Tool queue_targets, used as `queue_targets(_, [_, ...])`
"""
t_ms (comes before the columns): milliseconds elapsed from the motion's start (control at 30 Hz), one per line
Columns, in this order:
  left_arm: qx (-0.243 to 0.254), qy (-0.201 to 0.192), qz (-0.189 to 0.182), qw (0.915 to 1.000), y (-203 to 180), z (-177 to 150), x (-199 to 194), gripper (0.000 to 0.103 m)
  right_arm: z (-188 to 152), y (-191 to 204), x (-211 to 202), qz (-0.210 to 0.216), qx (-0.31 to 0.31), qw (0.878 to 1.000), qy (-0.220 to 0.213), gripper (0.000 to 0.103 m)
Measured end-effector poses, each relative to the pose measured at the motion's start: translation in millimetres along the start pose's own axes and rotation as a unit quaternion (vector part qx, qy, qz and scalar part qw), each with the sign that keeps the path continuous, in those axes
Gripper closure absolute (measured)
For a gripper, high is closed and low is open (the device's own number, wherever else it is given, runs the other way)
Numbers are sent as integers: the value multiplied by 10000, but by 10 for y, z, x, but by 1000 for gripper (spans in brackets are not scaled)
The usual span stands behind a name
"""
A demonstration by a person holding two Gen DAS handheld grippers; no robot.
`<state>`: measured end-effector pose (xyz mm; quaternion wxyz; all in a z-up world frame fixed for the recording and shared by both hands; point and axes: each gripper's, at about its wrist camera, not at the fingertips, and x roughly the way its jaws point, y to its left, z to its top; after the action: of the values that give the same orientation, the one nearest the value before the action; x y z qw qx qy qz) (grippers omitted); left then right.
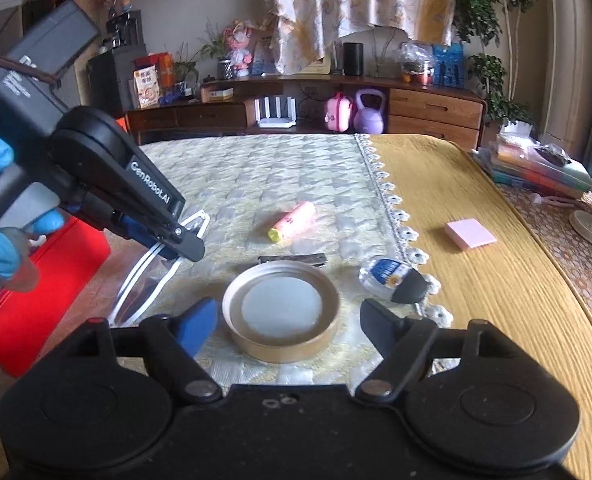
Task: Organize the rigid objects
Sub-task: 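Lift the sunglasses with the left gripper while the right grasps the tape roll rim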
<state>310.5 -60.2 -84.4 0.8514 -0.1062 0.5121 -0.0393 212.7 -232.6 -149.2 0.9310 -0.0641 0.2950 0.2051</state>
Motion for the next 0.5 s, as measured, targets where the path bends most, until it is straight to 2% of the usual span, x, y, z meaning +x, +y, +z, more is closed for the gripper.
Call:
queue_targets(133, [-92,44,-7,9999,70,-48,-30,83,20,88,201,-17,-248,9995,210,21])
queue_targets(200, [-127,75,-2,9999,109,-70,-32,83,13,116,263,-112,-299,9992,260,23])
queue_targets(233, [-137,93,8,9999,121,-76,-32,83,14,124,285,-194,-319,9989,282,28])
queue_targets(500, [-217,91,-53,9997,177,-144,-90,83,4,136,169,-226,-177,9992,260,28])
